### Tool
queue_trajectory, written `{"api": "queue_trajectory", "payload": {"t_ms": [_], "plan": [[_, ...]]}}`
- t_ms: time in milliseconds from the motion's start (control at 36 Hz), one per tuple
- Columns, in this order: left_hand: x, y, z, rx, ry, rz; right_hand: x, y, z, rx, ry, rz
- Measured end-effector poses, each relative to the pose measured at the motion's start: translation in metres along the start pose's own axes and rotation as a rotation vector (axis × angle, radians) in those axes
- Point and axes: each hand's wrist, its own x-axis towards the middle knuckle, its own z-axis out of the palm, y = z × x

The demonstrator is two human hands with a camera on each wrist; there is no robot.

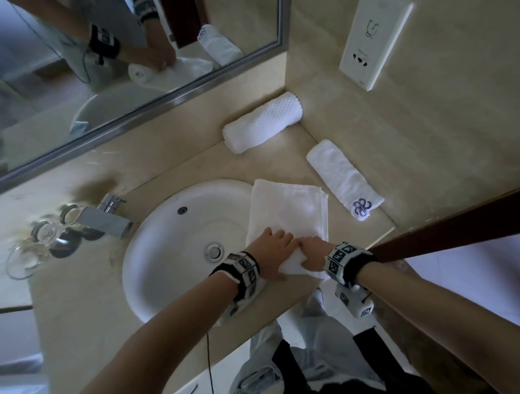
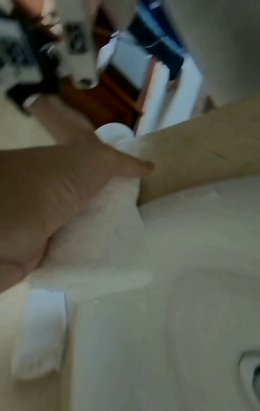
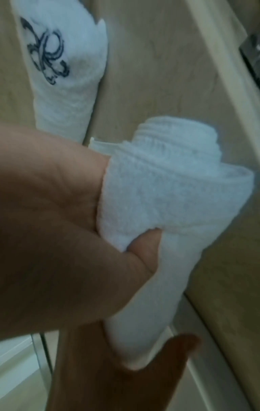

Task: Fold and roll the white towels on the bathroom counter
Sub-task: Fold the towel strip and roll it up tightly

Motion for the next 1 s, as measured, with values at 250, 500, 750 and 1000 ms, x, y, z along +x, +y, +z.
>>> {"api": "queue_trajectory", "payload": {"t_ms": [250,500,750,1000], "plan": [[0.007,-0.008,-0.021,-0.182,-0.126,-0.212,0.004,0.006,-0.012,-0.004,-0.043,0.024],[0.025,-0.029,-0.022,-0.436,-0.248,-0.283,0.001,0.008,0.006,-0.211,0.154,-0.053],[-0.012,-0.006,0.001,0.040,0.016,-0.213,0.021,0.004,-0.030,0.005,-0.052,0.017],[0.012,-0.009,-0.020,-0.076,-0.003,-0.362,0.030,0.009,-0.034,-0.003,-0.041,0.049]]}}
